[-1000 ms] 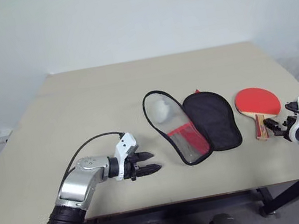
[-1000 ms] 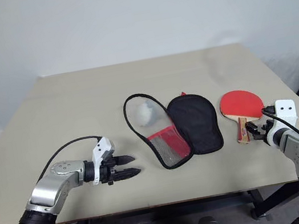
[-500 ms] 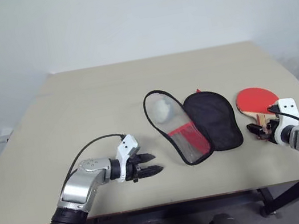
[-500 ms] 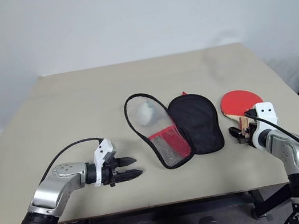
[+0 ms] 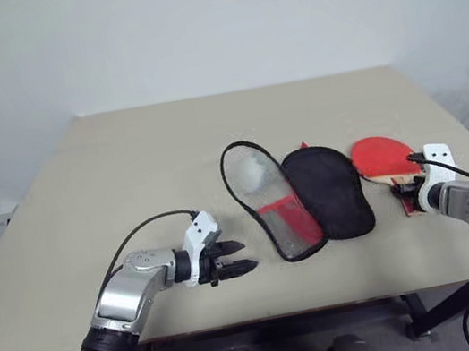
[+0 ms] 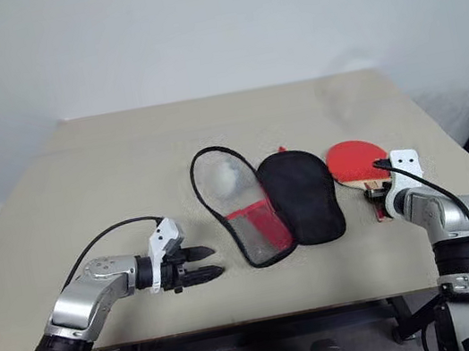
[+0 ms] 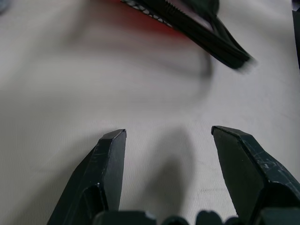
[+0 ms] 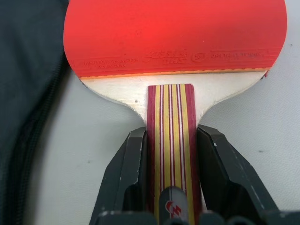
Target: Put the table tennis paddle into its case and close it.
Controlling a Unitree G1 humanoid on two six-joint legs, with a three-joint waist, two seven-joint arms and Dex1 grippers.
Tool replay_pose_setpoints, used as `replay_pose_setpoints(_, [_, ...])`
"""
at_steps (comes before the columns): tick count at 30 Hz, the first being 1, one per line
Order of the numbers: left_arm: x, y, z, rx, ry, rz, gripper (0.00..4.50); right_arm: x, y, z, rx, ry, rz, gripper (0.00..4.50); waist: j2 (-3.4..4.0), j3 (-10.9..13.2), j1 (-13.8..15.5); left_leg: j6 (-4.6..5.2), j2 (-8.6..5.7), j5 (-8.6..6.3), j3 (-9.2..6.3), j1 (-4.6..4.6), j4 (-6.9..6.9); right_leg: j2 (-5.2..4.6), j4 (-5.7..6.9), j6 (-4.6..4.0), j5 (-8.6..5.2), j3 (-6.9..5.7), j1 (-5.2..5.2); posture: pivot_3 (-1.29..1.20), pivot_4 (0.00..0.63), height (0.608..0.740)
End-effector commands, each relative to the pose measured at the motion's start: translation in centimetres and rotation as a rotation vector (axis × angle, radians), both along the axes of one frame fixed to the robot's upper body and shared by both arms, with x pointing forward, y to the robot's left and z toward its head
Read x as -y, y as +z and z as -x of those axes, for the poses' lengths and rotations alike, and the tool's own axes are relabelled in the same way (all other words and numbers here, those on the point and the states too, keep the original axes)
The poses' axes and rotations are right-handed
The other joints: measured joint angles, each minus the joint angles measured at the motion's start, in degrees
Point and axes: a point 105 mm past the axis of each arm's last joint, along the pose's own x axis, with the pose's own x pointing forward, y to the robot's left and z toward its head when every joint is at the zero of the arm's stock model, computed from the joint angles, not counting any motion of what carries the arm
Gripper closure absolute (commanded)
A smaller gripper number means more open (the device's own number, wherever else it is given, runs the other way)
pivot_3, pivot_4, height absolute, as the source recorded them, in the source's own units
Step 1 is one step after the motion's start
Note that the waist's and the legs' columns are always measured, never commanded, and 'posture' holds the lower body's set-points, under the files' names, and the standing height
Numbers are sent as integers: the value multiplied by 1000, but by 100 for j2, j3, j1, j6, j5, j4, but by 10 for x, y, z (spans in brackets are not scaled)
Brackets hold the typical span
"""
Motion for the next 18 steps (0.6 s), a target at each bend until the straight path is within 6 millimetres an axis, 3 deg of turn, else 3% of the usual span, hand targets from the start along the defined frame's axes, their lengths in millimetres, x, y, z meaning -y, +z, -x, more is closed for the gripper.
replay_pose_setpoints(1, [2, 12, -2, 48, 1, 20, 1411, 9, 9, -6, 18, -70, -12, 3350, 0, 0, -3, 0, 0, 0, 1, 0, 0, 0, 0, 0, 0, 0, 0, 0, 0, 740])
replay_pose_setpoints(8, [1, 11, -2, 45, 5, 18, 1411, 35, 26, -13, 22, -380, -38, 3350, 13, 4, 57, 0, 0, 1, 0, -2, -1, -1, 3, -2, 1, -1, -1, 0, 0, 740])
replay_pose_setpoints(11, [2, 12, -4, 46, 2, 17, 1411, 14, 43, -21, 53, -389, -133, 3350, 24, 5, 60, 0, 0, 3, 0, -12, -8, 0, 3, -1, 1, -3, -9, 0, 0, 740])
replay_pose_setpoints(18, [5, 12, -8, 48, -17, 13, 1411, -60, 86, -18, 154, -147, -178, 3350, 70, 23, 23, 29, 0, 21, -3, -15, -29, 9, 13, -6, 4, 7, -20, 0, 0, 740])
